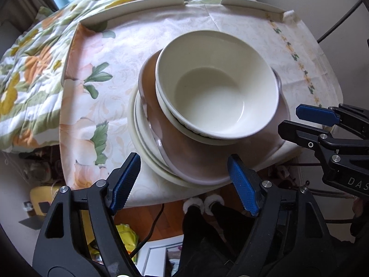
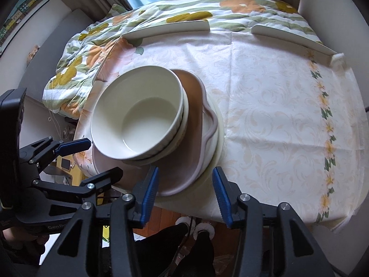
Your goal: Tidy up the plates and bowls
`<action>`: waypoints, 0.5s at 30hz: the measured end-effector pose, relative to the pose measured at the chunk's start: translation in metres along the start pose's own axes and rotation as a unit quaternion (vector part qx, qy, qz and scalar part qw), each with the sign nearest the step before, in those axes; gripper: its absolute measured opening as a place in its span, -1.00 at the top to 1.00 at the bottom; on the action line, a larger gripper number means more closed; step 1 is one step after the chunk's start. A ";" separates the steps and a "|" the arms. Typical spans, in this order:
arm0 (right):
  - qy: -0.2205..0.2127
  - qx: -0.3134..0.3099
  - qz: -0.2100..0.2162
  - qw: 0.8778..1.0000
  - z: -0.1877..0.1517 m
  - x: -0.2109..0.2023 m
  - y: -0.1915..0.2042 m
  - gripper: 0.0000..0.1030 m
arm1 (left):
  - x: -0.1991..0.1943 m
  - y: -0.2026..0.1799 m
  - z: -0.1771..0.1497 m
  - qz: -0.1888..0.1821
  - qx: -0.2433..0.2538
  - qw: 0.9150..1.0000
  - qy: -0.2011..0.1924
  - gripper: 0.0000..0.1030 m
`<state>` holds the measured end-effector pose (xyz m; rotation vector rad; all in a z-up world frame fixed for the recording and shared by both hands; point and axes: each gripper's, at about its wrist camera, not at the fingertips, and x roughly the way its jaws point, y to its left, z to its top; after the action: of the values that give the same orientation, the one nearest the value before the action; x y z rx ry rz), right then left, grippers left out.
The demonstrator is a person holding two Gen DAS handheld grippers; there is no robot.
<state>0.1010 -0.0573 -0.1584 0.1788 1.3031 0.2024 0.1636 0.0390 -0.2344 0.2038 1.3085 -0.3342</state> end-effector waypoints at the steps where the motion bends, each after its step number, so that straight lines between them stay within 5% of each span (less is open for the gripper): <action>1: -0.007 0.001 -0.002 1.000 -0.003 -0.005 0.000 0.16 | -0.006 -0.002 -0.002 0.002 -0.001 1.000 -0.009 -0.48; 5: -0.036 -0.009 -0.010 0.999 -0.014 -0.031 0.000 0.15 | -0.035 -0.011 -0.014 0.020 -0.016 0.999 -0.045 -0.48; 7: -0.059 -0.017 -0.014 0.998 -0.021 -0.049 0.000 -0.07 | -0.059 -0.017 -0.024 0.025 -0.035 0.996 -0.080 -0.48; 8: -0.074 -0.018 -0.017 0.997 -0.026 -0.060 -0.002 -0.36 | -0.072 -0.021 -0.029 0.027 -0.044 0.994 -0.099 -0.48; 10: -0.107 -0.018 -0.020 0.994 -0.036 -0.086 -0.006 -0.67 | -0.101 -0.032 -0.042 0.029 -0.056 0.987 -0.149 -0.50; 15: -0.194 -0.024 -0.049 0.980 -0.068 -0.161 -0.013 -0.68 | -0.173 -0.067 -0.072 0.055 -0.070 0.962 -0.260 -0.89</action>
<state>-0.0047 -0.1088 -0.0287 0.1059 0.9153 0.1074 0.0356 0.0219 -0.0824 0.0604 0.7920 -0.1820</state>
